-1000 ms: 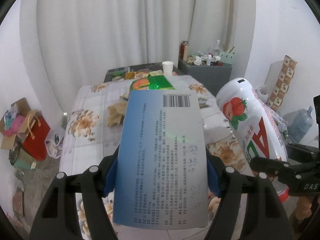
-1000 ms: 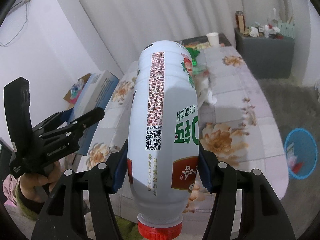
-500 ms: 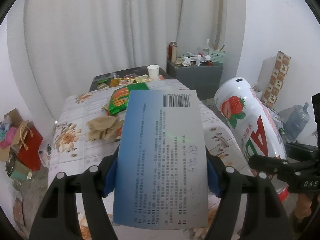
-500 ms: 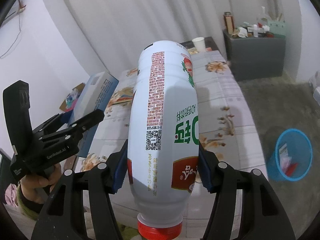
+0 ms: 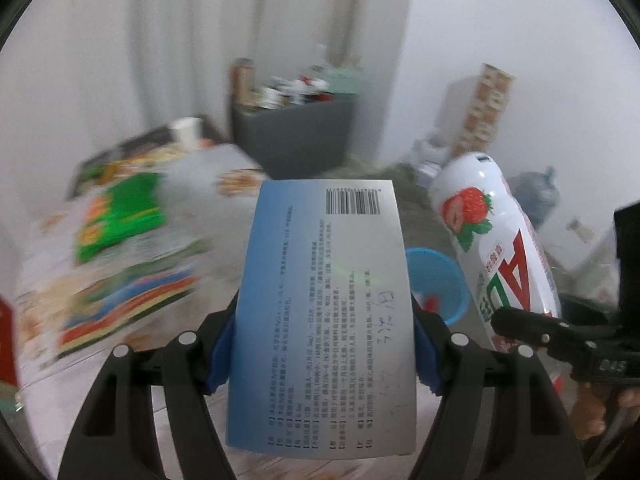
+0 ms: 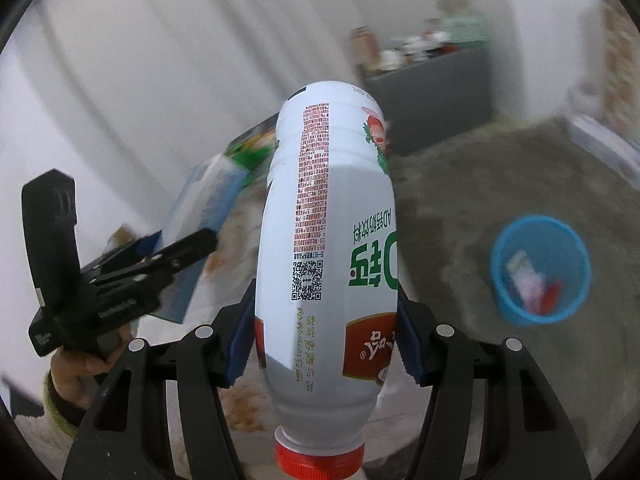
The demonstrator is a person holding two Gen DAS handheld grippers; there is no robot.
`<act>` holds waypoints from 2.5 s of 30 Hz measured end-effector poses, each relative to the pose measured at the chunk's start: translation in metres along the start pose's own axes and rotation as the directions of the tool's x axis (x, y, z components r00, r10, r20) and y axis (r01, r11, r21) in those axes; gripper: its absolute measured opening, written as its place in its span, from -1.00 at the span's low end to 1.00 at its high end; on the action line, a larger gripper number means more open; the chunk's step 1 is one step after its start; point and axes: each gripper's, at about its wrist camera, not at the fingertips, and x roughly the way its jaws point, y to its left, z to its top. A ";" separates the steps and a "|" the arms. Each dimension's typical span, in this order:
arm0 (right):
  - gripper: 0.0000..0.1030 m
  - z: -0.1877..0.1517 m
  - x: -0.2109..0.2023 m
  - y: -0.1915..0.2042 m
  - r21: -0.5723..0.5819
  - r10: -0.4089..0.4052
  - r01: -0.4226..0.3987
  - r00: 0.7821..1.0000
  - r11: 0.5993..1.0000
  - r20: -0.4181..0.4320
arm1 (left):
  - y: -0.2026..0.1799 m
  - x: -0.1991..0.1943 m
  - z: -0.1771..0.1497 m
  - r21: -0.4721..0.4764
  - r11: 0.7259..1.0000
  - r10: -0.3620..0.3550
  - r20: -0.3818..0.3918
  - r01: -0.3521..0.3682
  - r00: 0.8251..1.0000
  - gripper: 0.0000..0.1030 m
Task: Collect trash
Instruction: 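Lift card and bottle and carry both toward the blue wastebasket, then open both tools above the wastebasket to drop card and bottle, then move both tools back over the table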
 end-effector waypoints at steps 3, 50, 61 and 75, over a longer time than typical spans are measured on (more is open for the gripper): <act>0.11 0.006 -0.017 -0.054 0.145 -0.098 0.090 0.994 0.985 0.046 | -0.022 0.034 0.025 0.027 0.995 -0.098 -0.058 0.100 0.993 0.35; 0.58 -0.021 0.032 -0.179 0.443 -0.105 0.069 0.993 0.894 0.058 | -0.104 0.080 0.036 -0.002 0.908 -0.412 -0.192 0.419 0.891 0.88; 0.58 0.016 0.061 -0.035 0.191 0.272 -0.272 0.962 0.943 0.026 | 0.060 -0.057 -0.058 -0.201 0.951 -0.230 0.050 0.235 0.972 0.88; 0.56 0.039 0.148 0.086 0.240 0.571 -0.526 0.800 0.816 -0.188 | 0.188 -0.124 -0.156 -0.517 0.853 0.035 0.196 0.073 0.980 0.88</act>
